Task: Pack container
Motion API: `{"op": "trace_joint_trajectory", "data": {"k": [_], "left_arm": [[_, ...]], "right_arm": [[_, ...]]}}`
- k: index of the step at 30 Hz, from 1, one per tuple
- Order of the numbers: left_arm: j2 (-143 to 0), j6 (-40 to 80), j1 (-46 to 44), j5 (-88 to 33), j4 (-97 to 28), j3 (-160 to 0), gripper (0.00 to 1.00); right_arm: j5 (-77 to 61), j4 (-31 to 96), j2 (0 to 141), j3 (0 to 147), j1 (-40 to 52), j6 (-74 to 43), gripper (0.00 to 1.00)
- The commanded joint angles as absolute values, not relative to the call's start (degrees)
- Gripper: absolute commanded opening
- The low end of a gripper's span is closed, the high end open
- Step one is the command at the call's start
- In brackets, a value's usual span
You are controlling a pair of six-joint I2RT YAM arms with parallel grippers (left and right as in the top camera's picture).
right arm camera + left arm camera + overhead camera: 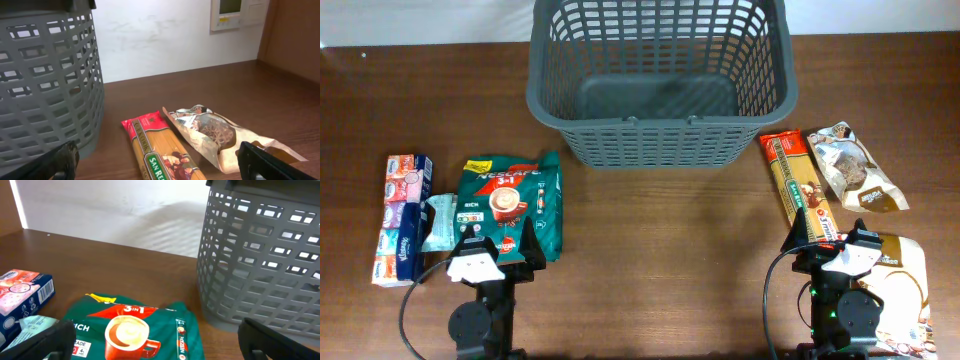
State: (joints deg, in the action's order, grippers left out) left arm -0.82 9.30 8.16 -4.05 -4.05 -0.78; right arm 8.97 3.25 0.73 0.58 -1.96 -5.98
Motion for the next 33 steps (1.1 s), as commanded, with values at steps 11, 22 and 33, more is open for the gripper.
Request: {"op": "trace_joint_trajectory", "data": {"k": [11, 22, 33], "left_arm": [[-0.30, 9.58, 8.19, -3.25, -4.29, -0.47, 0.99], [-0.36, 9.58, 8.21, -3.22, -3.88, -0.47, 0.99], [-4.08, 9.37, 8.14, -11.22, -3.88, -5.28, 0.99]], "right_arm": [[9.67, 3.70, 0.51, 0.32, -2.28, -6.09, 0.99], [9.06, 3.68, 0.51, 0.32, -2.28, -6.07, 0.99], [-1.15, 3.11, 0.60, 8.40, -2.28, -6.28, 0.99]]}}
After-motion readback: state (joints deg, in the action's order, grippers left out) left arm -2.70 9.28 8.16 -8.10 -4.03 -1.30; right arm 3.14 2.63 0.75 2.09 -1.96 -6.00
